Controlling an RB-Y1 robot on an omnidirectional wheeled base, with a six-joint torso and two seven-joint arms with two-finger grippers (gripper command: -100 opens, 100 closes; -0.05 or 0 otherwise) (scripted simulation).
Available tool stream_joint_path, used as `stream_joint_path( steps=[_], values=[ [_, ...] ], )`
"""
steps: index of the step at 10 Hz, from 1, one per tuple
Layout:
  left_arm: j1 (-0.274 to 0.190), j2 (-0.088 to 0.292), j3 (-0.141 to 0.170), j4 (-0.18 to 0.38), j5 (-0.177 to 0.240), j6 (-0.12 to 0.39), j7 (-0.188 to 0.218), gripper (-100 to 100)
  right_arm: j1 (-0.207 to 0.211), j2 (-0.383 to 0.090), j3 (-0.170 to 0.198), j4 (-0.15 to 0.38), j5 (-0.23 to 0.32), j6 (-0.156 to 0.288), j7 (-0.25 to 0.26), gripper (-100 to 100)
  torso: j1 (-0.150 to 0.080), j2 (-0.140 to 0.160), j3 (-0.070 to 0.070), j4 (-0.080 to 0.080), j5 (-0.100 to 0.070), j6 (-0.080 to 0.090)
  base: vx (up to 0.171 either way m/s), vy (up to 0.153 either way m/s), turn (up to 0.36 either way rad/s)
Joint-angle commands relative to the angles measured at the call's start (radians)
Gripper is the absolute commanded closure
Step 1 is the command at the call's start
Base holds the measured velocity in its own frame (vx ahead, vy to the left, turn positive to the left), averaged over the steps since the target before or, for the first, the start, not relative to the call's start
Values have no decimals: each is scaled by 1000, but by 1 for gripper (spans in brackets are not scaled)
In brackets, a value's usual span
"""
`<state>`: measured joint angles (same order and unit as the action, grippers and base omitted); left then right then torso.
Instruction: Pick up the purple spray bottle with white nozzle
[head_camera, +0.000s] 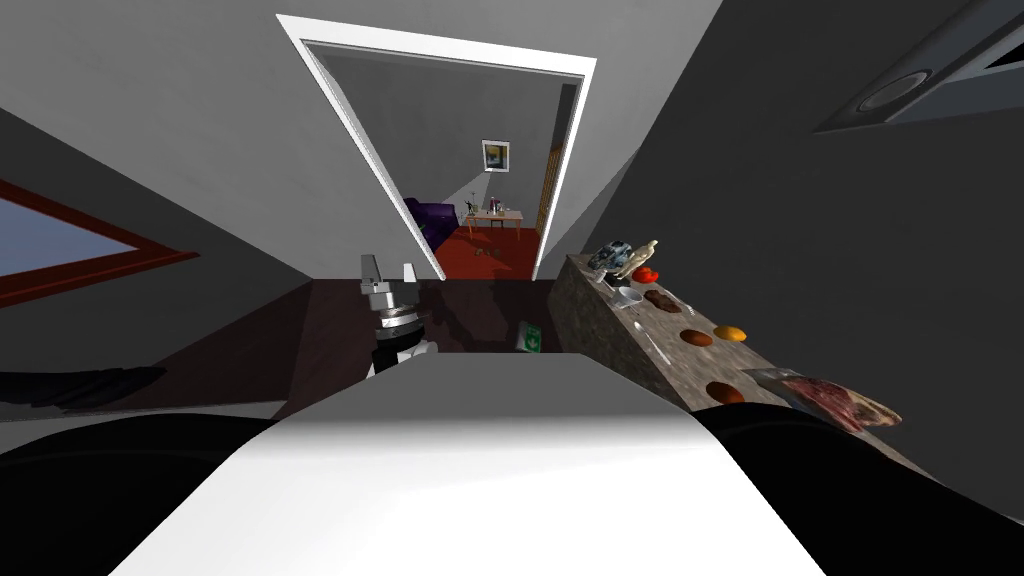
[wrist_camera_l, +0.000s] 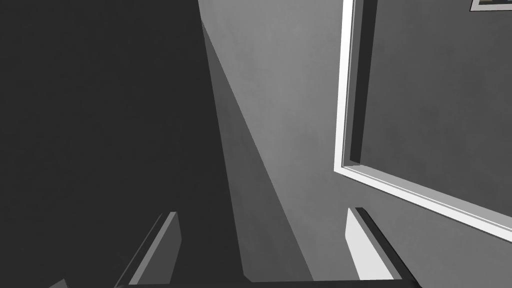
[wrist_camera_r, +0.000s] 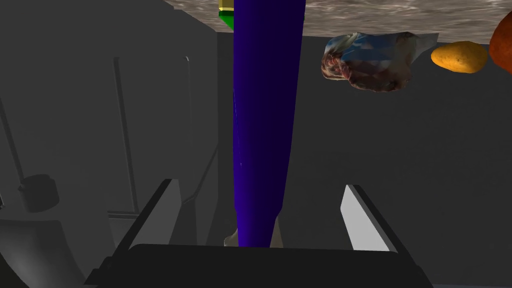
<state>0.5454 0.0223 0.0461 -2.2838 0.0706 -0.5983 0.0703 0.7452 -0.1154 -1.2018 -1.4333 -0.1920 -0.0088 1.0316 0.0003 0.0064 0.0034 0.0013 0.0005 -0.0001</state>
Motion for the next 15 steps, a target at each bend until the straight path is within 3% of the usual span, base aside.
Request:
stream_joint_path(
  steps=[1, 2, 3, 5, 8, 9, 10, 11, 12, 13, 15],
  values=[
    [0, 0, 0, 0, 0, 0, 0, 0, -34, 13, -9, -22, 43, 19, 0, -100, 0, 0, 0, 0, 0, 0, -59, -11, -17],
    [0, 0, 0, 0, 0, 0, 0, 0, -68, 14, -18, -43, 75, 47, -8, -100, 0, -1, 0, 0, 0, 0, -61, -7, -39],
    [0, 0, 0, 0, 0, 0, 0, 0, -70, 14, -18, -43, 85, 47, -8, -100, 0, -1, -1, 0, 0, 0, -48, -2, -23],
    [0, 0, 0, 0, 0, 0, 0, 0, -139, 15, -36, -85, 155, 103, -24, -100, 1, -1, -1, 0, 0, 0, -72, -1, -60],
    [0, 0, 0, 0, 0, 0, 0, 0, -176, 15, -45, -106, 211, 132, -32, -100, 0, -1, -1, 0, 0, 0, -54, -10, -31],
    [0, 0, 0, 0, 0, 0, 0, 0, -211, 15, -53, -127, 249, 160, -41, -100, 1, -2, -1, 0, 0, 0, -52, -4, -48],
    [0, 0, 0, 0, 0, 0, 0, 0, -211, 15, -53, -127, 253, 160, -41, -100, 1, -2, -1, 0, 0, 0, -44, -3, -26],
    [0, 0, 0, 0, 0, 0, 0, 0, -247, 16, -62, -149, 292, 188, -49, -100, 1, -2, -1, 0, 0, 0, -62, -10, -53],
    [0, 0, 0, 0, 0, 0, 0, 0, -228, 20, -57, -149, 272, 177, -44, -100, 1, -2, -1, 0, 0, 0, -32, -5, -8],
    [0, 0, 0, 0, 0, 0, 0, 0, -231, 21, -58, -153, 276, 184, -45, 100, 1, -3, -1, -1, 0, 0, 0, 0, 0],
    [0, 0, 0, 0, 0, 0, 0, 0, -231, 21, -58, -153, 275, 183, -45, 100, 1, -4, -2, -1, 0, 1, 0, 0, 0]
  ],
)
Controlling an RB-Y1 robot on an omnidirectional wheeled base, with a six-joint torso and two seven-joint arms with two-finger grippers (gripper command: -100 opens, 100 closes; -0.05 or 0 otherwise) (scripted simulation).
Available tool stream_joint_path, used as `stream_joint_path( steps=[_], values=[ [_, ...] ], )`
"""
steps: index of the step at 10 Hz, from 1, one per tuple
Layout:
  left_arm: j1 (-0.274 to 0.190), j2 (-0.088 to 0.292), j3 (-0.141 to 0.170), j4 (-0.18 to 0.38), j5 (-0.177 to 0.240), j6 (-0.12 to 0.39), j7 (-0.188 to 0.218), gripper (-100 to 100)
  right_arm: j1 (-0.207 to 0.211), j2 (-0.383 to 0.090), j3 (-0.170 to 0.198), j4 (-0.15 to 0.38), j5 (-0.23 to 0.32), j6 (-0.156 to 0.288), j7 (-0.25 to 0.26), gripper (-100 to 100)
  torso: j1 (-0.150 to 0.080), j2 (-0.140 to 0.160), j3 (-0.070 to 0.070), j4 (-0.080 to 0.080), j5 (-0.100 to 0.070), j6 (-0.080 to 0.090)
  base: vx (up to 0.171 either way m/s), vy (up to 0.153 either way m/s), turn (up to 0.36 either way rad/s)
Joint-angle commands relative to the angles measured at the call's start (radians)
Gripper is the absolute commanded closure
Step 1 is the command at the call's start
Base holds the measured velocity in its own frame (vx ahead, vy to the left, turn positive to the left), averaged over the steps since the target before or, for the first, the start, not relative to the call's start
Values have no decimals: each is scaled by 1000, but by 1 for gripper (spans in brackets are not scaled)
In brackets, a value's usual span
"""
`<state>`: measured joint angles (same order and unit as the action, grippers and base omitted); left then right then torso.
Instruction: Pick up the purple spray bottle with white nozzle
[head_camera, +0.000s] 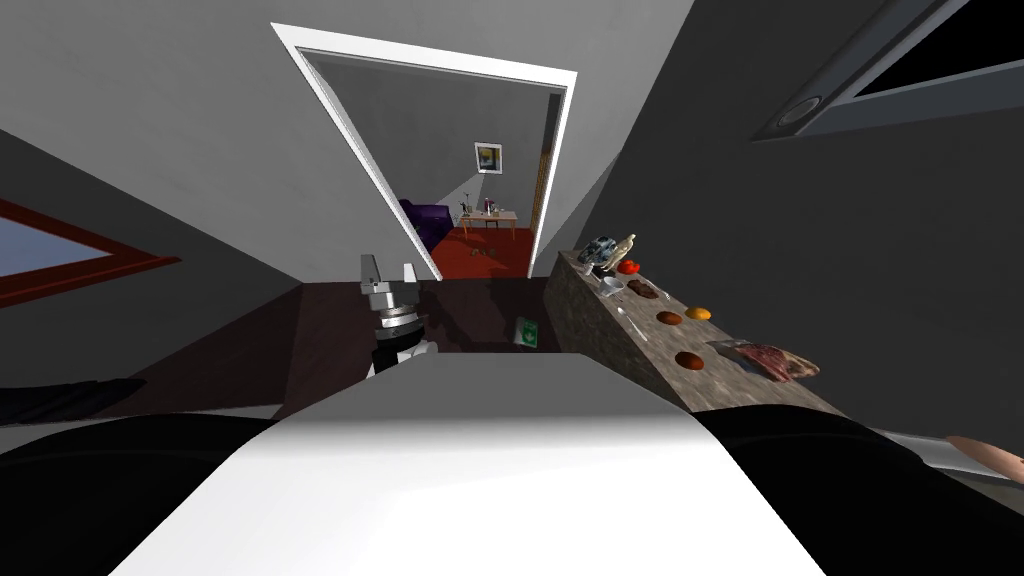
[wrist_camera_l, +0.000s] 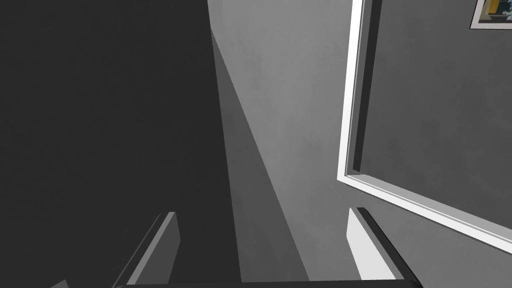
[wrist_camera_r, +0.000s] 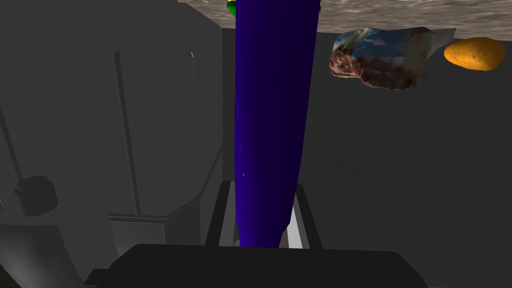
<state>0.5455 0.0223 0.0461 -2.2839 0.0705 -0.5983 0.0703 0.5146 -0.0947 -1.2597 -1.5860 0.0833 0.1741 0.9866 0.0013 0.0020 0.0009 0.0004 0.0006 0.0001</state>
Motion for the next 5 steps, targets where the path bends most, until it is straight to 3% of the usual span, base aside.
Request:
stream_joint_path(
  steps=[1, 2, 3, 4, 5],
  values=[
    [0, 0, 0, 0, 0, 0, 0, 0, 0, 0, 0, 0, 0, 0, 0, 100, 0, 0, 0, 0, 0, 0, 0, 0, 0],
    [0, 0, 0, 0, 0, 0, 0, 0, 0, 0, 0, 0, 0, 0, 0, 100, 0, 0, 0, 0, 0, 0, 0, 0, 0],
    [0, 0, 0, 0, 0, 0, 0, 0, 0, 0, 0, 0, 0, 0, 0, 0, 0, 0, 0, 0, 0, 0, 0, 0, 0],
    [0, 0, 0, 0, 0, 0, 0, 0, 50, -6, 13, 46, -50, -50, 13, 100, 0, 0, 0, 0, 0, 0, 70, 7, 88],
    [0, 0, 0, 0, 0, 0, 0, 0, 55, -6, 13, 46, -65, -51, 13, 100, 0, -3, -2, 0, -2, 0, 86, 14, 42]
  ],
)
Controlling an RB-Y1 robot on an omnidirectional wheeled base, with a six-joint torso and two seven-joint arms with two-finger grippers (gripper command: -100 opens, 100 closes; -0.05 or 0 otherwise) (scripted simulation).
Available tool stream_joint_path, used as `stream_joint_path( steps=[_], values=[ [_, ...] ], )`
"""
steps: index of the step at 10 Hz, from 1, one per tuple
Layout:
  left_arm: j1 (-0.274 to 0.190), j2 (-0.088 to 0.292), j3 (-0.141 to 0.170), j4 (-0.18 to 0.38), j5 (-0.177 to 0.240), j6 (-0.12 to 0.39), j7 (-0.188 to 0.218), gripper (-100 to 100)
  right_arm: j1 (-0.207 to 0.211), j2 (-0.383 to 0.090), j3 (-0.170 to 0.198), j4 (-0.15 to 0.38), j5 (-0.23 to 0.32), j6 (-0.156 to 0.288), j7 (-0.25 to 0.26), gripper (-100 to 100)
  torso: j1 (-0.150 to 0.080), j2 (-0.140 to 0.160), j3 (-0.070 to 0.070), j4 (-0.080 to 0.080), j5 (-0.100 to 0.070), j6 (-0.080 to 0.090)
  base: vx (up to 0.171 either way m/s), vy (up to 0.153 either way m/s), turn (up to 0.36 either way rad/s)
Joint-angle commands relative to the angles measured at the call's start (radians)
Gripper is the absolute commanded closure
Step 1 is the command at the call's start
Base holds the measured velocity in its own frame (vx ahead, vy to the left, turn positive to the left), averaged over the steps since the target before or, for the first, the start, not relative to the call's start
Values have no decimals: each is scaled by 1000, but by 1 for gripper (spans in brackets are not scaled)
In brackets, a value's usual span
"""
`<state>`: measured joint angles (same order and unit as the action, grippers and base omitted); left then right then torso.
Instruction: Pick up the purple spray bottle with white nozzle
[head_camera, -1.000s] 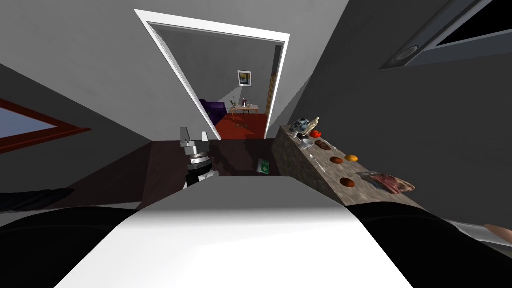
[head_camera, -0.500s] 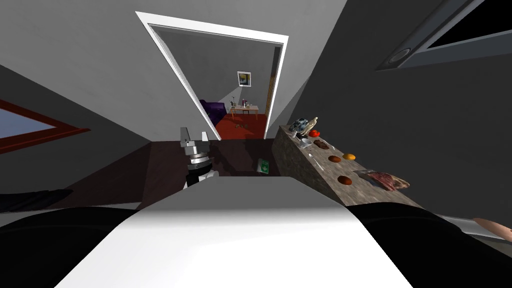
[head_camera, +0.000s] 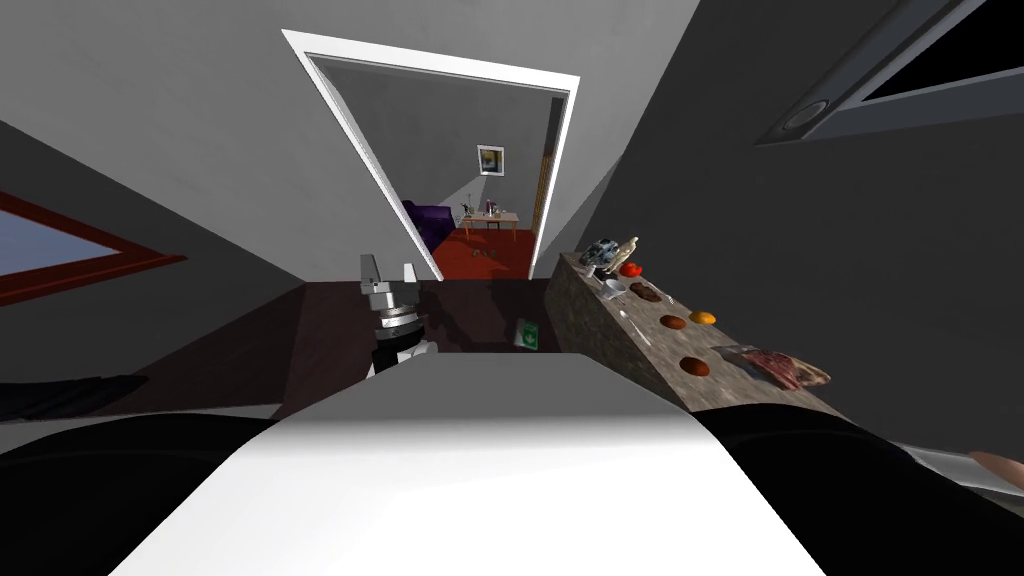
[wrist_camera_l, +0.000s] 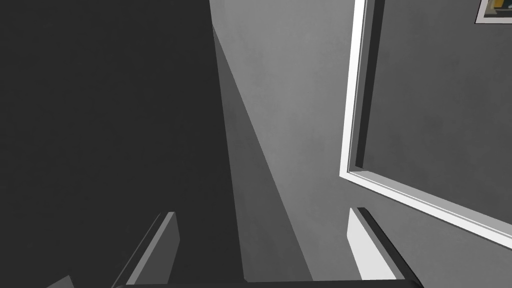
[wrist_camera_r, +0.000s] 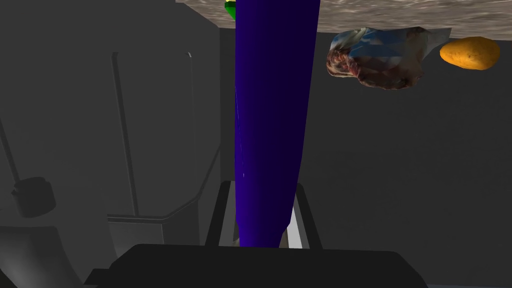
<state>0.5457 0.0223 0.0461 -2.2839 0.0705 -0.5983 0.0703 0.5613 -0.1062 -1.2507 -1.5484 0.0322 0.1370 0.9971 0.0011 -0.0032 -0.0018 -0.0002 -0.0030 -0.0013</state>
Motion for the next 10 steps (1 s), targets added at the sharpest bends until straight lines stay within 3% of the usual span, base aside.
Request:
stream_joint_path(
  steps=[1, 4, 5, 7, 8, 9, 10],
  values=[
    [0, 0, 0, 0, 0, 0, 0, 0, 43, 5, 13, 30, -50, -42, 10, 100, 0, 0, 0, 0, 0, 0, 85, 6, 51],
    [0, 0, 0, 0, 0, 0, 0, 0, 114, 5, 31, 72, -130, -99, 27, 100, -2, -1, 0, 1, -7, -2, 70, 7, 53],
    [0, 0, 0, 0, 0, 0, 0, 0, 114, 5, 31, 72, -139, -99, 27, 100, -1, 0, 0, 1, -7, -2, 43, 10, 20],
    [0, 0, 0, 0, 0, 0, 0, 0, 175, 4, 49, 114, -204, -155, 43, 100, -2, 0, 1, 2, -9, -1, 66, 11, 65],
    [0, 0, 0, 0, 0, 0, 0, 0, 185, 4, 49, 114, -223, -155, 43, 100, -3, 0, 1, 2, -10, 0, 65, 8, 16],
    [0, 0, 0, 0, 0, 0, 0, 0, 221, 3, 58, 135, -260, -183, 51, 100, -3, 0, 1, 2, -10, 0, 70, 5, 39],
    [0, 0, 0, 0, 0, 0, 0, 0, 221, 3, 58, 135, -265, -183, 51, 100, -3, 0, 1, 2, -10, 1, 52, -1, 19]
  ],
)
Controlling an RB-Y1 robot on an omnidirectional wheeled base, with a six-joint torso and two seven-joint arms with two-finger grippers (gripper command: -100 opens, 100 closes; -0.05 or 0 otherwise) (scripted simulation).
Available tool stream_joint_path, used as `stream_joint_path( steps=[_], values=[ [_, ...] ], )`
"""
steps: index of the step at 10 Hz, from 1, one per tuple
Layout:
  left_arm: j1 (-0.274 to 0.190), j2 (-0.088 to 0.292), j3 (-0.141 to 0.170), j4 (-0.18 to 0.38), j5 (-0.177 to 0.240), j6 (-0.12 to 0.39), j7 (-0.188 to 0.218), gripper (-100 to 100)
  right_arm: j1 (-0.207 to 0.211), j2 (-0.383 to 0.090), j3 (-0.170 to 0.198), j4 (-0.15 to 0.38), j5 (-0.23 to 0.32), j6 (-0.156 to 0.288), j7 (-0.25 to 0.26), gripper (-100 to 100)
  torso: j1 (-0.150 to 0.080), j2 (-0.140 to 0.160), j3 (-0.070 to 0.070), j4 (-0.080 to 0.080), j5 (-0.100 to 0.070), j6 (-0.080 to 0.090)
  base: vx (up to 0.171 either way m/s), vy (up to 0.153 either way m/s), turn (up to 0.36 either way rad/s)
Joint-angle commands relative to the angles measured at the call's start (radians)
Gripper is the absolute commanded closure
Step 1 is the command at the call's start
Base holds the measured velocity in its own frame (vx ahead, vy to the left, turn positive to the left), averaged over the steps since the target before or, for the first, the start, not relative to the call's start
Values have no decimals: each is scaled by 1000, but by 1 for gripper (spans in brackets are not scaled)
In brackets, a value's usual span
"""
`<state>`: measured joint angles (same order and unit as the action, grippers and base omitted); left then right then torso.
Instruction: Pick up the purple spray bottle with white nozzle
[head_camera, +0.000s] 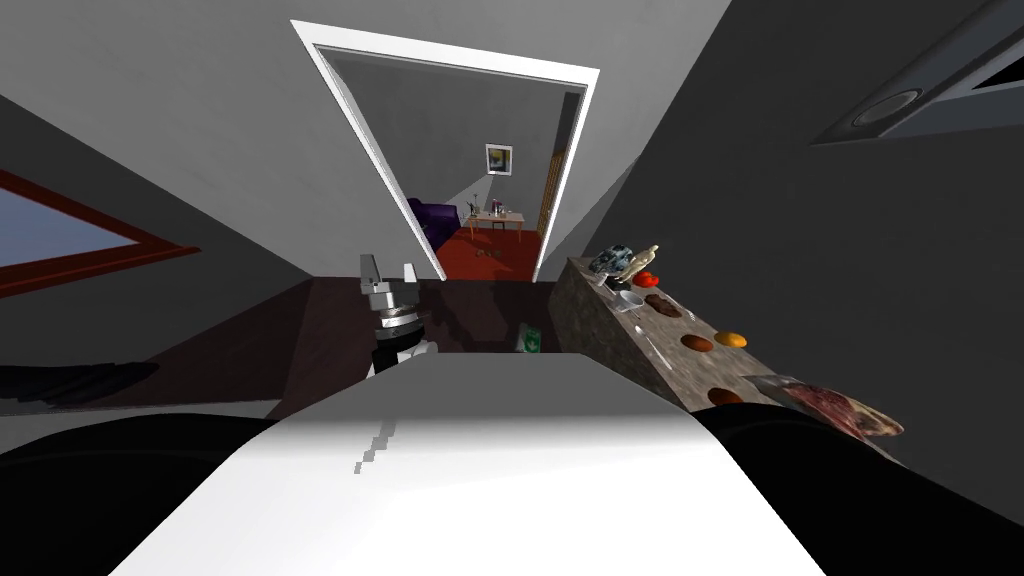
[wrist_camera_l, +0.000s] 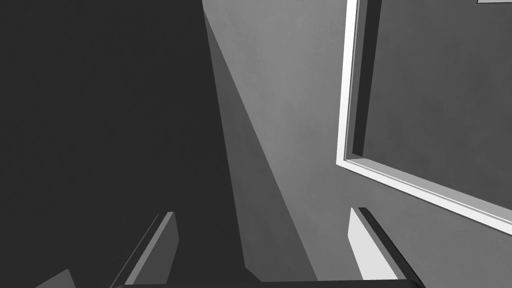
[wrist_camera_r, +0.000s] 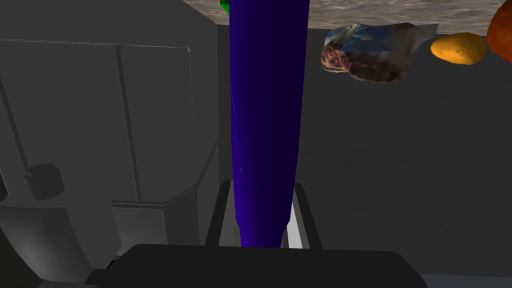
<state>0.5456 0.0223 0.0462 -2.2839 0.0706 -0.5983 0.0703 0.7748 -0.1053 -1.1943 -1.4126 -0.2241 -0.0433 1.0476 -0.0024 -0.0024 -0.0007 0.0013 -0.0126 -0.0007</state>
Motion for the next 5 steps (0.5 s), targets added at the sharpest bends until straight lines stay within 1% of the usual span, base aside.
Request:
stream_joint_path(
  steps=[1, 2, 3, 4, 5],
  values=[
    [0, 0, 0, 0, 0, 0, 0, 0, 43, 2, 10, 20, -50, -31, 9, 100, 0, 0, 0, 0, 0, 0, 56, -2, 53],
    [0, 0, 0, 0, 0, 0, 0, 0, 78, 2, 19, 42, -82, -60, 17, 100, 0, 0, 0, 0, 0, 1, 79, -3, 72],
    [0, 0, 0, 0, 0, 0, 0, 0, 78, 2, 19, 42, -93, -60, 17, 100, 0, -1, 0, 0, 0, 1, 64, 0, 16],
    [0, 0, 0, 0, 0, 0, 0, 0, 68, -1, 17, 47, -81, -59, 17, 100, 0, -1, 0, 0, 0, 0, 11, 4, -12],
    [0, 0, 0, 0, 0, 0, 0, 0, 69, -1, 17, 47, -82, -60, 18, 0, 0, 2, 1, 0, 0, 0, 0, 0, 0]
  ],
)
